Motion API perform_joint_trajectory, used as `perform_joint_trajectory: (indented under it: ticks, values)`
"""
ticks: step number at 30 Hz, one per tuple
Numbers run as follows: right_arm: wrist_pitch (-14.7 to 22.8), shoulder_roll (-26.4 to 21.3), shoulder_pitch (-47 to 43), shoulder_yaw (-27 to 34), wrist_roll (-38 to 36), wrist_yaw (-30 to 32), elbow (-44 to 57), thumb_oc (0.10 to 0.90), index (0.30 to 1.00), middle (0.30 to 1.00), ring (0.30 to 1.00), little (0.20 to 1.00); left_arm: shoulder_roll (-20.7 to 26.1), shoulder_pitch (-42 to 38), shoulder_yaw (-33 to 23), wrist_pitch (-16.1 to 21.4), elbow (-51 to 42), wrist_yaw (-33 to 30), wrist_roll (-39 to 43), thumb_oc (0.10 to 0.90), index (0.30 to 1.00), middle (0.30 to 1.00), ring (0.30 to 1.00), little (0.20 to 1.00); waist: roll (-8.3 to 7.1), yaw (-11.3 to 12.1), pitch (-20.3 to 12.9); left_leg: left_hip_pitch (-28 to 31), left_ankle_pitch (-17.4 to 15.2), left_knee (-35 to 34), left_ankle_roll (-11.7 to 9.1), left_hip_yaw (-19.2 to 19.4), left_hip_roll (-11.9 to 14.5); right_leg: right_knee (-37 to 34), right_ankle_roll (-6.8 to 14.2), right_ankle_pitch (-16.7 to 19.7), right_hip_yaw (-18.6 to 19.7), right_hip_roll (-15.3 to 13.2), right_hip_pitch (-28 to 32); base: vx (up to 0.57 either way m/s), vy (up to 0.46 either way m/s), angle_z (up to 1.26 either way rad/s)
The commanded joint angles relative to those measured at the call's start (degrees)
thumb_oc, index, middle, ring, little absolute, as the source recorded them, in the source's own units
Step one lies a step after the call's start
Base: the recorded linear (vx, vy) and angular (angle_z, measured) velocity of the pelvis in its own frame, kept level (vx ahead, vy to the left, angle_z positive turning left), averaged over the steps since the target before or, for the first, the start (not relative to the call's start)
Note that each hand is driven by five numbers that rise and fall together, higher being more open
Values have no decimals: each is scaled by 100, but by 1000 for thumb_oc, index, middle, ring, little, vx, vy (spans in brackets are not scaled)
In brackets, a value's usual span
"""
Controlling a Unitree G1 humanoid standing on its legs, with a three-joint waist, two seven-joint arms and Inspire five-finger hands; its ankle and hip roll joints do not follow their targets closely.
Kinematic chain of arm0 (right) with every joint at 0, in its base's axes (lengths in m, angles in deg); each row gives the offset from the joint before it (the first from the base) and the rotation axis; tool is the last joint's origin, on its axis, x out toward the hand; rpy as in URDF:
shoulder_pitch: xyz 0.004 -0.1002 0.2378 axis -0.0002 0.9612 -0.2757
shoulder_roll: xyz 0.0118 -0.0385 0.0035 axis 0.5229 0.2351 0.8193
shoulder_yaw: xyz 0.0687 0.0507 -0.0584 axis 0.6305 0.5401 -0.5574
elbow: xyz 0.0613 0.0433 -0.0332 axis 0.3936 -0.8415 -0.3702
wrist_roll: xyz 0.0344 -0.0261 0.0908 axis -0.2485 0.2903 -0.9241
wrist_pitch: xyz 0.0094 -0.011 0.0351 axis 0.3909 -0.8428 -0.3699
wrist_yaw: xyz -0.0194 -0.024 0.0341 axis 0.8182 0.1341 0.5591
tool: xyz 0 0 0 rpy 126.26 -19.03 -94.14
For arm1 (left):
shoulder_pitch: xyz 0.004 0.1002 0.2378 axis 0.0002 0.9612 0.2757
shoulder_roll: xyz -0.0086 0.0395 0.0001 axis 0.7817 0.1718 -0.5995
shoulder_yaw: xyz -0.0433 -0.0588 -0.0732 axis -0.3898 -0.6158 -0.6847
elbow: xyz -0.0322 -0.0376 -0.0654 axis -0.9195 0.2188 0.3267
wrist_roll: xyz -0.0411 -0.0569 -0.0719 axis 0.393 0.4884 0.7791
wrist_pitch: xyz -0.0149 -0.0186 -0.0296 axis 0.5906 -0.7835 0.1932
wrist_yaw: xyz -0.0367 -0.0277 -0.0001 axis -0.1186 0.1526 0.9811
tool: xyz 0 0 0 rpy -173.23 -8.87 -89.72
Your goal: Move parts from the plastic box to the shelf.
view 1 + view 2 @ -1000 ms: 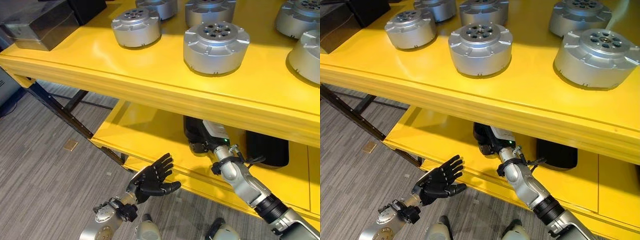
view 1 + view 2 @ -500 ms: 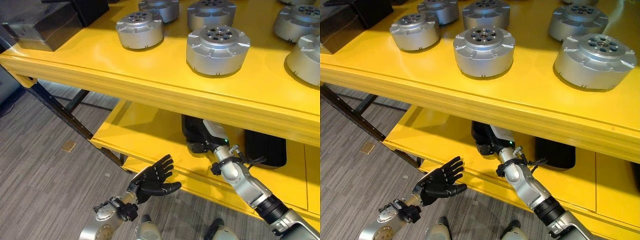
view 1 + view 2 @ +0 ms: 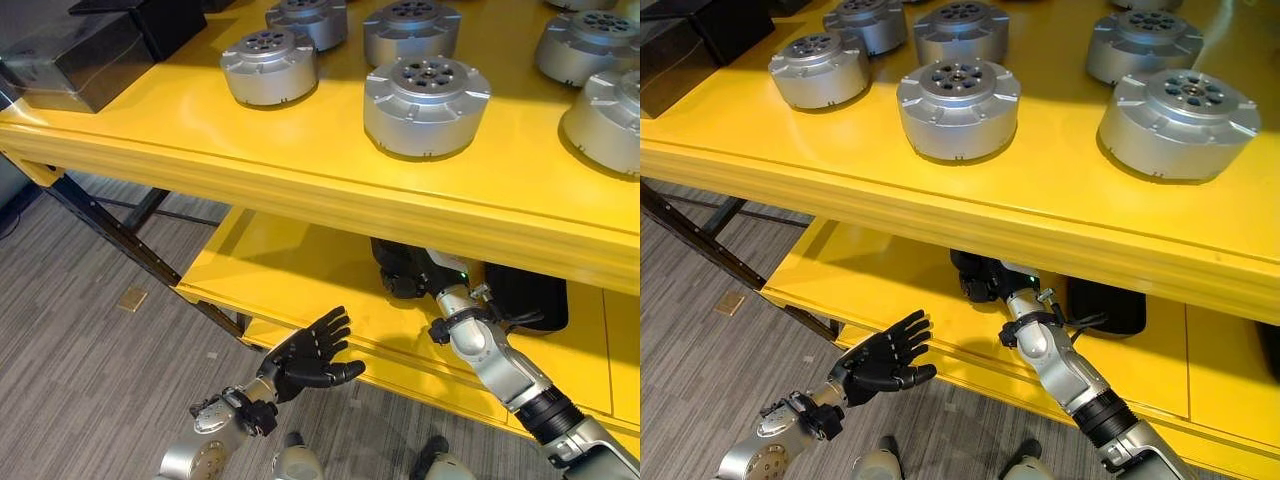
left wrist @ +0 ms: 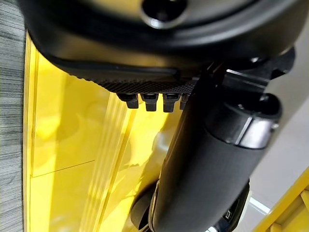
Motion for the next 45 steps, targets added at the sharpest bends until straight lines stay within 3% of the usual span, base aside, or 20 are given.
perform_joint_trajectory:
  ticks: [1, 5, 11, 12, 13, 14, 15, 16, 17, 19, 21, 23, 24, 26, 27, 29, 31, 36, 42, 45]
  values:
    - [441, 182, -962, 199, -21, 275, 459, 400, 300, 300, 300, 300, 86, -259, -9, 380, -728, 130, 141, 900, 1000, 1000, 1000, 1000, -115, 67, -222, -482, -362, 468, 251, -384, -191, -107, -36, -916, 132, 382, 740, 9, -123, -1]
    - [549, 198, -1038, 27, 131, 69, 482, 400, 300, 300, 300, 300, 44, -211, -2, 485, -726, 86, 228, 900, 1000, 1000, 1000, 1000, -42, 75, -187, -512, -333, 489, 234, -404, -189, 130, -125, -1070, 119, 417, 639, 20, -124, -2]
    - [437, 176, -1126, -78, 268, -62, 610, 400, 300, 300, 300, 300, -20, -267, 23, 538, -693, 520, 678, 900, 1000, 1000, 1000, 1000, -32, 7, -149, -512, -396, 715, 240, -170, -146, 241, -211, -1188, 28, 429, 625, -22, -37, 7]
    - [282, 198, -1272, -260, 209, -78, 547, 400, 300, 300, 300, 300, -143, -392, 287, 400, -613, 929, 622, 900, 1000, 1000, 1000, 1000, -48, -115, -126, -584, 9, 973, 128, -59, 242, 419, -309, -1317, 102, 423, 568, -24, 81, 5]
    - [260, 197, -1316, -305, 172, -77, 534, 400, 300, 300, 300, 300, -192, -402, 318, 414, -578, 965, 590, 900, 1000, 1000, 1000, 1000, -39, -131, -133, -600, 106, 942, 82, -121, 322, 460, -318, -1346, 148, 437, 530, -22, 310, 10]
    - [228, 218, -1362, -409, 132, -106, 542, 400, 300, 300, 300, 300, -255, -374, 428, 605, -547, 1003, 498, 900, 1000, 1000, 1000, 1000, -54, -176, -185, -579, 542, 700, -36, -371, 565, 528, -290, -1365, 339, 432, 423, 6, 302, 19]
    - [230, 222, -1360, -423, 141, -113, 543, 400, 300, 300, 300, 300, -262, -369, 447, 653, -537, 1013, 477, 900, 1000, 1000, 1000, 1000, -63, -185, -198, -572, 654, 645, -65, -425, 619, 547, -284, -1370, 387, 420, 391, -5, 636, 4]
    - [209, 218, -1353, -496, 183, -102, 545, 400, 300, 300, 300, 300, -317, -354, 529, 886, -466, 987, 451, 900, 1000, 1000, 1000, 1000, -86, -242, -241, -585, 1180, 431, -182, -691, 916, 616, -249, -1367, 612, 288, 254, -32, 789, -12]
    - [217, 178, -1359, -536, 187, -125, 567, 400, 300, 300, 300, 300, -366, -381, 585, 1069, -393, 864, 525, 900, 1000, 1000, 1000, 1000, -79, -311, -270, -638, 1439, 306, -216, -885, 1092, 725, -224, -1352, 818, 148, 93, -45, 809, -27]
    - [276, 83, -1362, -521, 174, -190, 596, 400, 300, 300, 300, 300, -397, -432, 579, 1225, -300, 775, 551, 900, 1000, 1000, 1000, 1000, -54, -391, -274, -611, 1316, 285, -216, -905, 1068, 1021, -168, -1405, 968, -21, -148, -59, 594, -33]
    - [405, -57, -1240, -436, 161, -180, 581, 400, 300, 300, 300, 300, -346, -531, 568, 1300, -247, 726, 538, 900, 1000, 1000, 1000, 1000, -5, -444, -262, -516, 806, 189, -187, -877, 846, 1369, -21, -1424, 1127, -208, -353, -15, 592, -64]
    - [519, -39, -1036, -313, 148, -105, 456, 400, 300, 300, 300, 300, -266, -572, 548, 1111, -303, 673, 557, 900, 1000, 1000, 1000, 1000, -21, -419, -172, -597, 223, 475, -83, -990, 555, 1468, 136, -1366, 1262, -371, -290, 71, 396, -52]
    - [537, -6, -918, -238, 200, -37, 379, 400, 300, 300, 300, 300, -204, -588, 525, 1023, -292, 680, 497, 900, 1000, 1000, 1000, 1000, -34, -409, -121, -645, -38, 711, -27, -975, 450, 1386, 250, -1267, 1274, -510, -174, 82, 234, -54]
    - [539, 51, -800, -161, 225, 7, 326, 400, 300, 300, 300, 300, -148, -591, 480, 897, -277, 731, 497, 900, 1000, 1000, 1000, 1000, -63, -407, -87, -610, -256, 812, 53, -864, 378, 1171, 391, -1036, 1224, -689, -8, 75, 154, -29]
    - [551, 129, -620, -93, 270, 65, 233, 400, 300, 300, 300, 300, -78, -574, 409, 668, -267, 836, 507, 900, 1000, 1000, 1000, 1000, -64, -399, -53, -488, -379, 808, 135, -763, 268, 853, 476, -642, 1214, -836, 158, 78, 140, 3]
    - [723, 188, -480, -83, 334, 25, 230, 400, 300, 300, 300, 300, 33, -458, 345, 643, -334, 807, 582, 900, 1000, 1000, 1000, 1000, -8, -416, 26, -224, -359, 632, 242, -562, 234, 1181, 521, -496, 1275, -726, -13, 66, 200, 10]
    - [717, 179, -365, -75, 383, -24, 412, 400, 300, 300, 300, 300, 148, -193, 153, 733, -495, 746, 750, 900, 1000, 1000, 1000, 1000, -46, -373, 124, -115, -421, 586, 252, -301, 191, 1321, 577, -499, 1011, -648, -207, 8, 108, -24]
    - [345, 128, -814, -76, 459, 56, 615, 400, 300, 300, 300, 300, 155, -176, -42, 941, -603, 563, 1009, 900, 1000, 1000, 1000, 1000, -31, -129, 382, -425, -233, 472, 124, -365, 273, 796, 572, -673, 637, -510, -60, -157, -60, -31]
    - [307, 48, -1364, -3, 453, -33, 368, 400, 300, 300, 300, 300, 74, -294, -36, 1089, -639, 636, 984, 900, 1000, 1000, 1000, 1000, 10, -61, 585, -767, -108, 556, 26, -409, 468, 982, 509, -723, 598, -604, -346, -143, -23, 7]
    - [95, 25, -1573, -47, 445, -105, 386, 400, 300, 300, 300, 300, 41, -354, -4, 1005, -734, 524, 961, 900, 1000, 1000, 1000, 1000, 33, -76, 676, -859, -95, 673, 1, -376, 541, 1123, 466, -750, 625, -671, -474, -34, 13, -1]
